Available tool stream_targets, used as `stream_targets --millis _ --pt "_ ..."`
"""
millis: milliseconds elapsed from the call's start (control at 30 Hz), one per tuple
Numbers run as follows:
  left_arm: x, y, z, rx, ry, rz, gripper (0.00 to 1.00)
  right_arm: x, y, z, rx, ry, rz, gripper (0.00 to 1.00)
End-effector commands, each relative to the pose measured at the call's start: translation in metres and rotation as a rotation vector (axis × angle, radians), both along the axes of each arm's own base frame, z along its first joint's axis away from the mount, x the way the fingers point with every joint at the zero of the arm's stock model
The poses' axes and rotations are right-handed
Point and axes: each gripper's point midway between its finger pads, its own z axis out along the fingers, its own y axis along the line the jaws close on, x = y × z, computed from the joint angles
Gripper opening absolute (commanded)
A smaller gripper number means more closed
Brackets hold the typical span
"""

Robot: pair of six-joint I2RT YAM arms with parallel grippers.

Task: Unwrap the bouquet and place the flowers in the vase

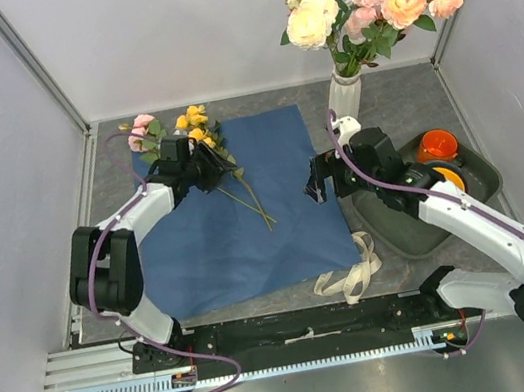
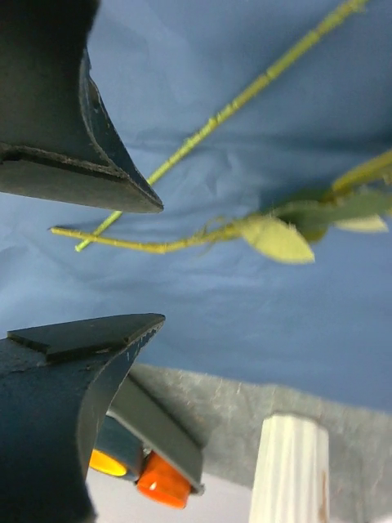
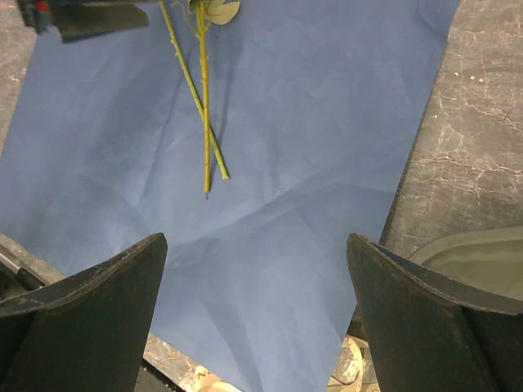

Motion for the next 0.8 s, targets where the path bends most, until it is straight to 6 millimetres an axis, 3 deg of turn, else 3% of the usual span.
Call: stream_targets --millis 0,133,200,267,400,600,633,767 --pt "0.011 0.015 -0.016 0.012 0.085 0.182 0.60 -0.003 -0.001 0.017 0.027 -0.078 0.023 0.98" --pt "0.014 0.045 -0.027 0.072 0.074 0.298 0.61 -0.010 -0.001 0.013 0.036 -0.064 0.039 0.98" --pt "0.011 0.057 -0.034 0.040 0.088 0.336 0.59 -0.013 0.002 0.013 0.049 -0.054 0.058 0.98" --pt "0.020 0.073 -0.032 -0.028 0.077 0.388 0.56 -0.016 0.004 0.012 0.055 -0.048 0.065 0.98" --pt "0.033 0.103 -0.046 -0.132 0.098 0.483 0.54 -0.019 0.009 0.011 0.050 -0.050 0.087 0.98" --pt "0.068 0.116 -0.045 -0.159 0.045 0.524 0.54 -0.017 0.007 0.010 0.035 -0.056 0.075 0.98" --pt "0.071 0.115 -0.053 -0.150 0.056 0.518 0.54 -0.016 0.005 0.010 0.030 -0.059 0.065 0.98" --pt "0.091 0.117 -0.057 -0.150 0.031 0.528 0.50 -0.014 0.002 0.009 0.013 -0.061 0.048 0.98"
